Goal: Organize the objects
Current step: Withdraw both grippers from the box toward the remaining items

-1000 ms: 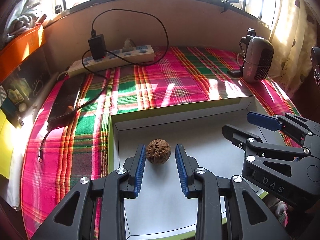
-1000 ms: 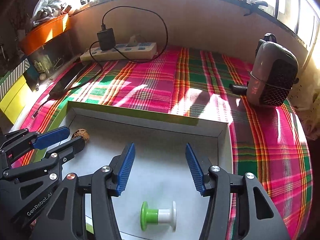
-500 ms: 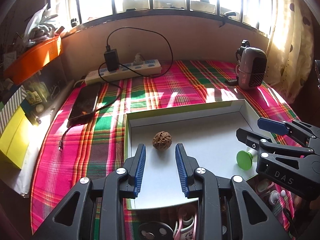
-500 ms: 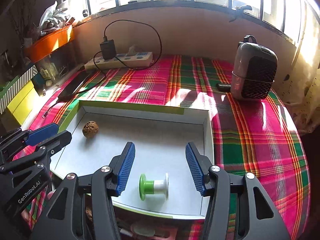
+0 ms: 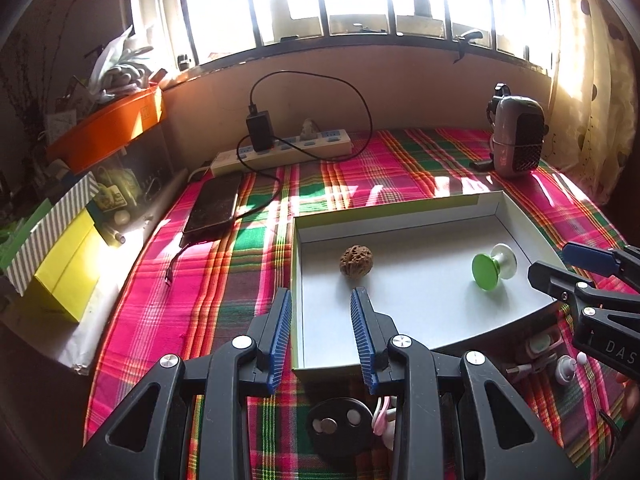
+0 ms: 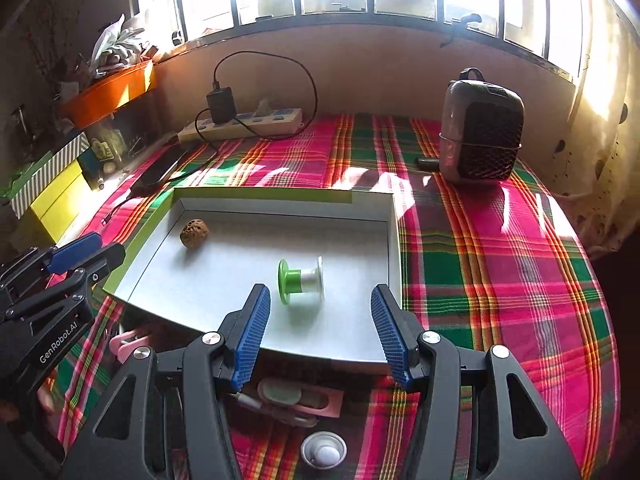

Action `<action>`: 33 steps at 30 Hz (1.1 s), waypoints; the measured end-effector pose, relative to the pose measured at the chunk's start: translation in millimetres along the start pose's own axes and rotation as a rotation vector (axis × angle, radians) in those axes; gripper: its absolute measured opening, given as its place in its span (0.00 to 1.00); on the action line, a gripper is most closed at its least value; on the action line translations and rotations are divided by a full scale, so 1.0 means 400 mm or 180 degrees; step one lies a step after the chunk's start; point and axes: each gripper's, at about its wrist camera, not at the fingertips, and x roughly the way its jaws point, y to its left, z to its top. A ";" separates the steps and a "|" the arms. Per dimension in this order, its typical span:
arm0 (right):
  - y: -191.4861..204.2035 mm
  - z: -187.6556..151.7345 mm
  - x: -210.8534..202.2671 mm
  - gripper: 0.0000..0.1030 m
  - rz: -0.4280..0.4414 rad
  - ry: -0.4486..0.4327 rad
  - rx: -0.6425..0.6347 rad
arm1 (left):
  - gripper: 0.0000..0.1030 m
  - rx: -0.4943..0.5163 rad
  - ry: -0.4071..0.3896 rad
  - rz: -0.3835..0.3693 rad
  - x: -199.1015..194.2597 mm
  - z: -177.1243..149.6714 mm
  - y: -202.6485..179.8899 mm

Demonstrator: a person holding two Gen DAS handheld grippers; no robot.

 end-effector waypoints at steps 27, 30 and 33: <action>-0.018 -0.115 -0.073 0.52 -0.0029 0.0054 0.0086 | 0.28 -0.0014 0.0088 0.0114 -0.052 -0.082 0.022; -0.020 -0.125 -0.077 0.52 -0.0026 0.0060 0.0097 | 0.28 -0.0029 0.0102 0.0118 -0.056 -0.090 0.028; -0.022 -0.132 -0.080 0.52 -0.0025 0.0072 0.0097 | 0.28 -0.0037 0.0112 0.0137 -0.060 -0.098 0.032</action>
